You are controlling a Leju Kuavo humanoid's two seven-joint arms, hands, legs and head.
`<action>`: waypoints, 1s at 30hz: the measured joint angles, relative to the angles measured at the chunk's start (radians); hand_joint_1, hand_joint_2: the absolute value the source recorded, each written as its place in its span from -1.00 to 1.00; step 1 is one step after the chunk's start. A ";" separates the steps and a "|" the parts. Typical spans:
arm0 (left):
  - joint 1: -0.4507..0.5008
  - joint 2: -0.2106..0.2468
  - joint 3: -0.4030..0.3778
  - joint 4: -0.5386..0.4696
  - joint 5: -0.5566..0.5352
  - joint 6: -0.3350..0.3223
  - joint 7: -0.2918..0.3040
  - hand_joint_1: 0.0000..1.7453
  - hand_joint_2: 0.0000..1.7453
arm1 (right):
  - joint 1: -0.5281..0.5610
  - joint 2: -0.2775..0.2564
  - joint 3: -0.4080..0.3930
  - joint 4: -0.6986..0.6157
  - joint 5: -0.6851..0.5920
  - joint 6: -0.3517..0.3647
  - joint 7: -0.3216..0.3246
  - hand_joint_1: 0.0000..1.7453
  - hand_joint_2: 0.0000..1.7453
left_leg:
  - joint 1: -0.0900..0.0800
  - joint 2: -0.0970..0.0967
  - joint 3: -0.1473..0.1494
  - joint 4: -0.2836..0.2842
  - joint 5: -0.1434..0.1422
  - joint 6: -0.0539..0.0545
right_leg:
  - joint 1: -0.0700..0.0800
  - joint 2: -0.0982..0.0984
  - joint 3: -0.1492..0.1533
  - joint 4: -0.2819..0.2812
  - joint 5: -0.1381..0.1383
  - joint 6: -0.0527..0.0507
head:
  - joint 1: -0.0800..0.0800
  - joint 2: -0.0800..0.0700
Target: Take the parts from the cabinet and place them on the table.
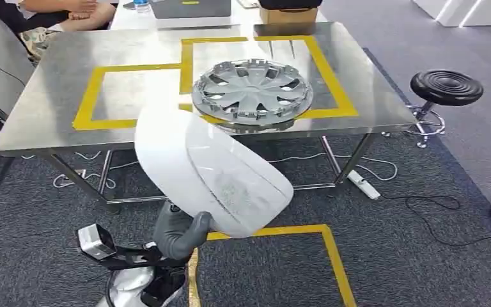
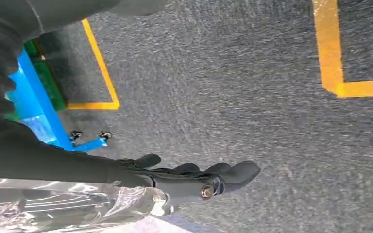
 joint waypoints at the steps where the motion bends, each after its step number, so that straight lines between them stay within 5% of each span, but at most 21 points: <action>1: 0.000 0.000 0.000 0.000 -0.020 0.000 -0.016 1.00 1.00 | -0.002 0.002 0.001 0.000 0.002 0.000 0.000 -1.00 1.00 | -0.008 0.000 0.002 0.002 -0.006 -0.009 | 0.002 -0.007 0.026 -0.046 -0.020 0.002 | 0.002 0.000; 2: -0.001 0.001 -0.001 -0.002 -0.039 0.000 -0.027 1.00 1.00 | -0.004 0.003 0.002 0.000 0.004 0.000 -0.001 -1.00 1.00 | -0.011 -0.001 0.001 0.002 -0.020 -0.013 | 0.001 0.001 0.034 -0.051 -0.030 -0.014 | 0.002 0.000; 5: -0.002 0.001 -0.003 -0.004 -0.048 0.009 -0.029 1.00 1.00 | 0.000 0.003 0.002 0.000 0.006 0.000 -0.001 -1.00 1.00 | -0.008 0.000 0.013 0.000 -0.001 -0.024 | 0.006 0.003 0.033 -0.045 -0.018 -0.031 | -0.006 0.000; 7: -0.002 0.001 -0.001 -0.007 -0.035 0.014 -0.027 1.00 1.00 | -0.001 0.003 0.002 0.000 0.006 -0.001 0.000 -1.00 1.00 | -0.007 -0.001 0.000 0.024 -0.028 -0.035 | -0.001 0.005 0.037 -0.050 -0.017 -0.042 | -0.008 0.000; 10: -0.002 0.001 -0.001 -0.009 -0.025 0.013 -0.026 1.00 1.00 | -0.002 0.003 0.004 0.000 0.008 -0.002 -0.001 -1.00 1.00 | -0.006 -0.001 -0.128 0.260 -0.130 -0.043 | 0.001 0.006 0.038 -0.050 -0.024 -0.053 | -0.015 0.000; 11: -0.002 0.002 -0.001 -0.009 -0.022 0.012 -0.026 1.00 1.00 | 0.000 0.003 0.005 0.000 0.008 -0.002 -0.001 -1.00 1.00 | -0.006 -0.001 -0.164 0.315 -0.139 -0.043 | 0.001 0.007 0.039 -0.050 -0.026 -0.055 | -0.015 0.000; 12: -0.001 0.002 -0.001 -0.009 -0.017 0.011 -0.026 1.00 1.00 | 0.001 0.003 0.005 0.000 0.010 -0.002 -0.001 -1.00 1.00 | -0.006 -0.001 -0.178 0.322 -0.119 -0.041 | 0.002 0.008 0.042 -0.050 -0.028 -0.055 | -0.014 0.000; 13: -0.002 0.002 -0.001 -0.009 -0.014 0.009 -0.026 1.00 1.00 | 0.001 0.003 0.006 0.000 0.010 -0.002 -0.002 -1.00 1.00 | -0.007 -0.001 -0.167 0.284 -0.074 -0.037 | 0.002 0.011 0.048 -0.050 -0.032 -0.054 | -0.015 0.000; 15: -0.002 0.002 0.000 -0.009 -0.008 0.006 -0.026 1.00 1.00 | 0.000 0.003 0.007 0.000 0.011 -0.002 -0.004 -1.00 1.00 | -0.007 -0.002 -0.095 0.115 0.037 -0.027 | 0.002 0.018 0.065 -0.050 -0.041 -0.048 | -0.015 0.000; 16: -0.002 0.002 -0.001 -0.009 -0.008 0.005 -0.026 1.00 1.00 | 0.000 0.003 0.007 0.000 0.011 -0.002 -0.005 -1.00 1.00 | -0.008 -0.002 -0.067 0.046 0.067 -0.021 | 0.002 0.019 0.067 -0.052 -0.046 -0.045 | -0.015 0.000; 18: -0.002 0.000 -0.001 -0.010 -0.003 0.002 -0.026 1.00 1.00 | -0.002 0.003 0.007 0.000 0.012 -0.002 -0.006 -1.00 1.00 | -0.009 -0.003 -0.049 0.013 0.038 -0.016 | 0.009 0.022 0.064 -0.047 -0.052 -0.032 | -0.014 0.000; 22: -0.001 -0.001 0.000 -0.010 0.004 -0.002 -0.026 1.00 1.00 | -0.001 0.002 0.008 0.000 0.011 -0.002 -0.006 -1.00 1.00 | -0.004 -0.004 -0.041 0.001 0.040 0.001 | 0.006 0.013 0.064 -0.042 -0.064 -0.009 | -0.012 0.000; 26: -0.001 0.000 0.000 -0.010 -0.026 0.004 -0.029 1.00 1.00 | 0.001 0.003 0.008 0.000 0.013 -0.001 -0.006 -1.00 1.00 | -0.004 -0.002 -0.038 0.001 0.031 0.016 | 0.004 0.007 -0.084 0.241 -0.184 0.003 | -0.005 0.000; 28: -0.001 0.000 0.000 -0.010 -0.042 0.006 -0.031 1.00 1.00 | 0.003 0.002 0.008 0.000 0.014 -0.001 -0.006 -1.00 1.00 | -0.004 -0.010 -0.030 0.000 0.012 0.017 | 0.003 0.006 -0.092 0.229 -0.135 0.004 | -0.004 0.000; 30: -0.001 0.000 0.000 -0.010 -0.052 0.012 -0.032 1.00 1.00 | 0.003 0.002 0.008 0.000 0.014 0.000 -0.006 -1.00 1.00 | -0.002 -0.009 -0.008 0.001 0.000 0.010 | 0.001 0.004 -0.016 0.067 -0.038 0.002 | -0.005 0.000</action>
